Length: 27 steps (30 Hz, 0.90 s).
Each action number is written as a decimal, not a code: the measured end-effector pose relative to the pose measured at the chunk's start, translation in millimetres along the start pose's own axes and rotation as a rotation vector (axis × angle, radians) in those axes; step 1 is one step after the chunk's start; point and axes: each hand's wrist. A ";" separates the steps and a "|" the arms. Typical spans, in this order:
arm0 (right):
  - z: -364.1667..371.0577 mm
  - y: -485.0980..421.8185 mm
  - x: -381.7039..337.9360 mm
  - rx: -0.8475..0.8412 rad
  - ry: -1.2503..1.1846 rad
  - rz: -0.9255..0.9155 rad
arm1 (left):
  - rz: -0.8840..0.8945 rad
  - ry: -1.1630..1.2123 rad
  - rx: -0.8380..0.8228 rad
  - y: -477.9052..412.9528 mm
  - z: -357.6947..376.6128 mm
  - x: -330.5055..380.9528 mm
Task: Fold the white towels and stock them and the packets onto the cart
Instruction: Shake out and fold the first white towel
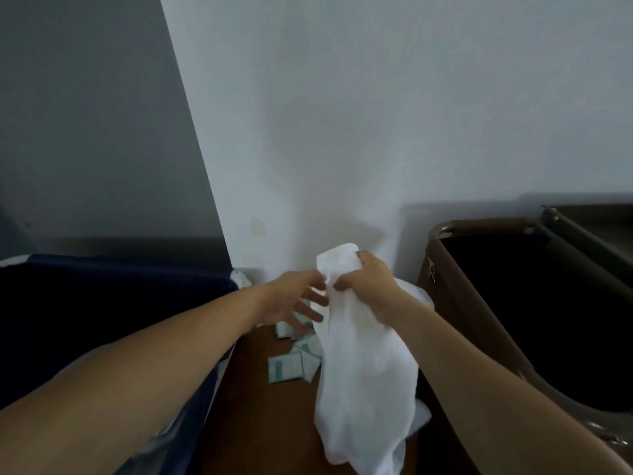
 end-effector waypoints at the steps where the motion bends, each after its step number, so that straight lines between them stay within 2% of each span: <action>1: 3.2 3.3 -0.1 -0.028 0.026 -0.036 | -0.004 0.097 0.012 -0.5 -2.0 6.7; 5: 10.5 9.6 3.1 -0.261 0.121 -0.022 | -0.015 0.165 -0.060 -6.6 2.7 17.1; 9: -6.4 9.7 6.9 -0.361 -0.116 0.032 | 0.059 0.261 0.106 -14.3 2.6 8.0; 11: -12.8 7.7 5.7 -0.295 -0.179 0.000 | 0.135 0.263 0.158 -14.4 -1.1 9.0; 13: -12.7 2.2 5.0 -0.073 -0.126 -0.069 | 0.210 0.269 0.154 -11.1 -3.7 13.8; 15: -15.3 -5.9 4.6 0.158 0.068 -0.168 | 0.261 0.283 0.164 -6.0 -9.5 22.0; 16: -17.9 -9.6 6.3 0.197 0.177 -0.209 | 0.282 0.288 0.170 -3.2 -14.9 25.6; 17: -21.6 -12.3 8.3 0.157 0.248 -0.230 | 0.295 0.297 0.171 -0.6 -21.1 28.3; 20: -23.8 -15.4 11.4 -0.118 0.314 -0.184 | 0.264 0.328 0.102 8.5 -35.2 31.5; 21: -20.6 -17.8 13.8 -0.133 0.356 -0.184 | 0.248 0.321 0.071 9.8 -37.8 30.6; 25: -11.9 -22.0 8.3 0.064 0.447 -0.189 | 0.228 0.139 0.034 8.0 -43.5 17.3; 27: -12.4 -20.1 2.3 0.088 0.471 -0.228 | 0.182 0.011 0.047 5.8 -47.4 7.7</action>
Point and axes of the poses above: each hand's wrist, its own y-axis away from the middle knuckle, its own z-axis out of the palm, x = y × z, and after that the axes turned 2 degrees about z, right-handed
